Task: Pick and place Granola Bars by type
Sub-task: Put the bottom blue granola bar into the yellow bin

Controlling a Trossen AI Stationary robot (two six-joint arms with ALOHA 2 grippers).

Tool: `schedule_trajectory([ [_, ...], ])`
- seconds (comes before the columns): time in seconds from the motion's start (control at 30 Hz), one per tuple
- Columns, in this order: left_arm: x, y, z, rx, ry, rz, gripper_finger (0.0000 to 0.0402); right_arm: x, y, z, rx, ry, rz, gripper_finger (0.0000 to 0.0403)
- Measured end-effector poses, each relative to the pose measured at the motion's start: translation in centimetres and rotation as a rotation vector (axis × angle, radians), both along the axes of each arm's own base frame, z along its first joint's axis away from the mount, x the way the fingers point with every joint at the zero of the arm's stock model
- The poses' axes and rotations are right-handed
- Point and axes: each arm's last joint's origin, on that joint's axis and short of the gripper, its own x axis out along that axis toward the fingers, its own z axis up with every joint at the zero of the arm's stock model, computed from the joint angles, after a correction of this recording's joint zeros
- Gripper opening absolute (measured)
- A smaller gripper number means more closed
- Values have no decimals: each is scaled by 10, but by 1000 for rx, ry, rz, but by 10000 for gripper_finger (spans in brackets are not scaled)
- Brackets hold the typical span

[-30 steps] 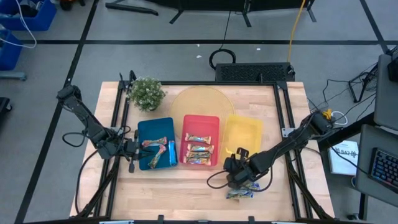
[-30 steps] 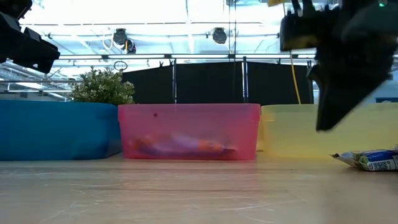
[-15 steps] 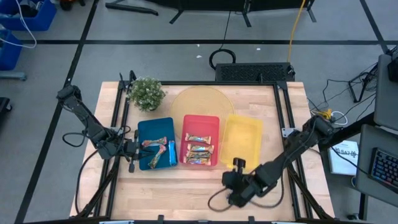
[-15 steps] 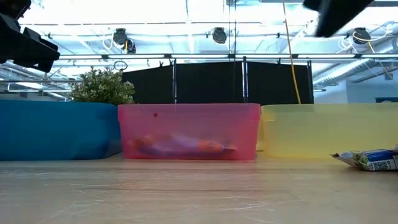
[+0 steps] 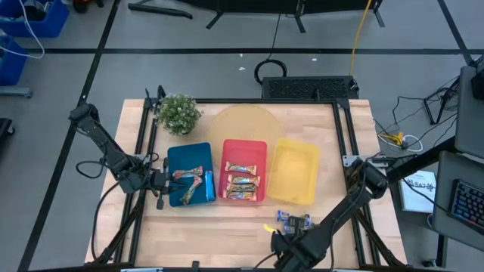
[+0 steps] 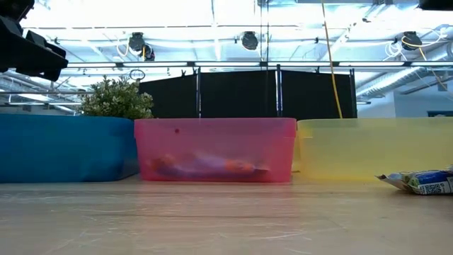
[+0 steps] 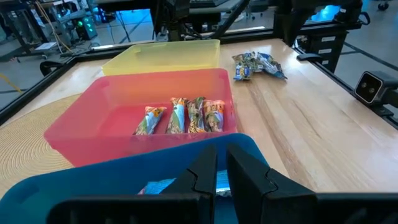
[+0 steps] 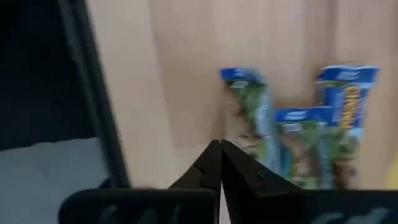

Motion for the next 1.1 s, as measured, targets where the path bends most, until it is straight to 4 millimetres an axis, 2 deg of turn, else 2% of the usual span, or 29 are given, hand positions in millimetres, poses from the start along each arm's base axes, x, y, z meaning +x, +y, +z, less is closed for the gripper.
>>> schedule_trajectory([
  [0.17,0,0,0,-2,0,0,44,-5,6,2,27,-19,-14,27],
  [0.47,0,0,0,-3,0,0,44,-7,11,2,23,-55,9,157],
  [0.6,0,0,0,-3,0,0,44,-12,17,-1,-23,-104,107,192],
  [0.77,0,0,0,-3,0,0,44,-25,19,-19,-105,-117,202,199],
  [1.1,0,0,0,-6,1,-1,44,-39,5,-61,-189,-107,127,167],
])
